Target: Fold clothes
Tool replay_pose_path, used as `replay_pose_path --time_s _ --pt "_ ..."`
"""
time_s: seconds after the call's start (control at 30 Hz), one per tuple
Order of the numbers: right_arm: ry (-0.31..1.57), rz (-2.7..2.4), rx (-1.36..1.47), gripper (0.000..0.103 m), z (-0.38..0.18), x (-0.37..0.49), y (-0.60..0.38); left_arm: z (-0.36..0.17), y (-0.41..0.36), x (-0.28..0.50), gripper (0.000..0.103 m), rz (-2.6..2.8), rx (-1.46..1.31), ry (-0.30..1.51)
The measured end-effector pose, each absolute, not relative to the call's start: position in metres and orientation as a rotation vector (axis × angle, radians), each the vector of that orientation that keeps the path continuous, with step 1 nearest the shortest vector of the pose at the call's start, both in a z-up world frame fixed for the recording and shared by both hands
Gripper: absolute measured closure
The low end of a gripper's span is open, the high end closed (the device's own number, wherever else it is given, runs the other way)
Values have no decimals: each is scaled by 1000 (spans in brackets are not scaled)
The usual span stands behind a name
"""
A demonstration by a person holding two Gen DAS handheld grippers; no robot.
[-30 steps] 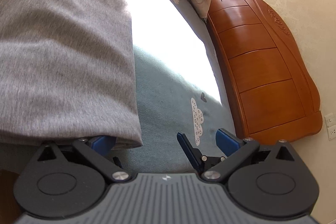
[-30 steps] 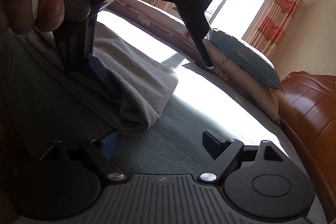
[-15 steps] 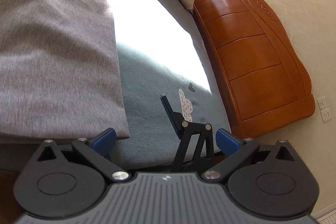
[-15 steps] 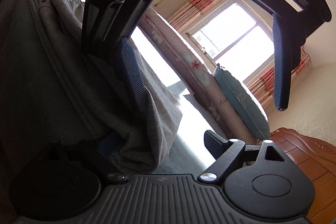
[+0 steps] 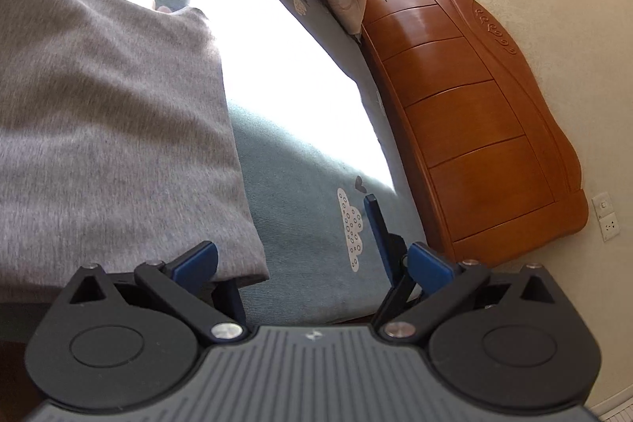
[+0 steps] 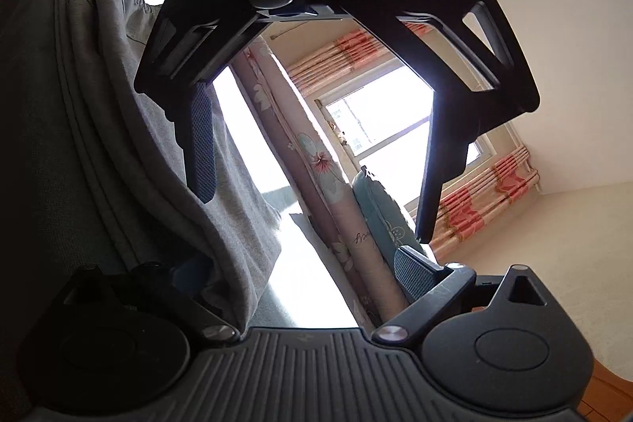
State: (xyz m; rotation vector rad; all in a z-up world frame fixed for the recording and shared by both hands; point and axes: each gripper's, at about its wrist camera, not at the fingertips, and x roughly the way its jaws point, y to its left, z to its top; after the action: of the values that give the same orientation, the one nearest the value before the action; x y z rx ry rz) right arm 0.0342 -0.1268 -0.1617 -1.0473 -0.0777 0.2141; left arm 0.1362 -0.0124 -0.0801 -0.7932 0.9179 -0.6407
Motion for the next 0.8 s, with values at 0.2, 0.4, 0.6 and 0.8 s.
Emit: replay_pose_path --time_s 0.2,0.4,0.6,0.8 --pt "-106 203 -1027 4 -154 33 -126 -83 -25 136 2 -685 -780 965" --pt "-75 218 -1010 3 -151 38 -132 -109 -26 144 1 -618 -840 1034" --pt "-79 242 -988 3 -144 34 -132 -113 -12 140 1 -532 -888 949" --pt "-45 283 -1074 2 -163 31 -132 -104 -2 140 1 -542 -908 893"
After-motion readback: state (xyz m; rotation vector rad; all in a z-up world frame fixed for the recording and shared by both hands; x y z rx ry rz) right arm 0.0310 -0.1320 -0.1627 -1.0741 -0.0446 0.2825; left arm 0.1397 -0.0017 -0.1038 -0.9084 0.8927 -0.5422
